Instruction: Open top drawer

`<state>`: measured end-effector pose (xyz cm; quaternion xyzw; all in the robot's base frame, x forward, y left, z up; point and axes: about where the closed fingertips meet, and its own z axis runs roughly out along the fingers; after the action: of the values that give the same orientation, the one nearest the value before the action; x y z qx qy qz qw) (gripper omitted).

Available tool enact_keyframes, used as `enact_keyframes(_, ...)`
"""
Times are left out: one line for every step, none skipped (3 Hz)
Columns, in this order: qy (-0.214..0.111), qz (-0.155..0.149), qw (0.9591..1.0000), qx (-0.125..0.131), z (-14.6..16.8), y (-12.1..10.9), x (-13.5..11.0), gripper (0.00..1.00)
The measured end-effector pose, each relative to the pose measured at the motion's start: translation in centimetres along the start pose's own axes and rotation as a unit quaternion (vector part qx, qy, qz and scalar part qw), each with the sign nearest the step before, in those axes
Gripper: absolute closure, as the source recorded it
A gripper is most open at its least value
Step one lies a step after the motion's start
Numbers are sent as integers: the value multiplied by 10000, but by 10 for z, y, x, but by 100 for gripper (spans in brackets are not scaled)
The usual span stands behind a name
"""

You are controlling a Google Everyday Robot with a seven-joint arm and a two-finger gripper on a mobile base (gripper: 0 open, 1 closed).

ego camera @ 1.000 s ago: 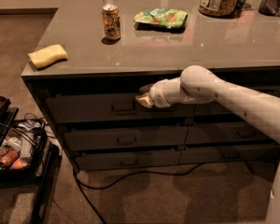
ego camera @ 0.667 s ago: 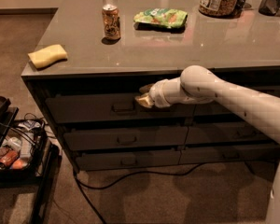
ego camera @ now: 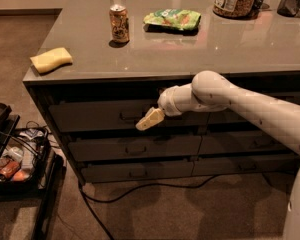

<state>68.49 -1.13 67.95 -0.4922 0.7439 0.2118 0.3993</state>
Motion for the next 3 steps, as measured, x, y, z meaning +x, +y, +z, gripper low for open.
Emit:
enact_keyframes(0, 0, 10000, 0, 0, 0, 0, 0)
enact_keyframes(111, -257, 9996, -89, 13, 12, -14, 0)
enact_keyframes(112, -257, 9996, -89, 13, 12, -14, 0)
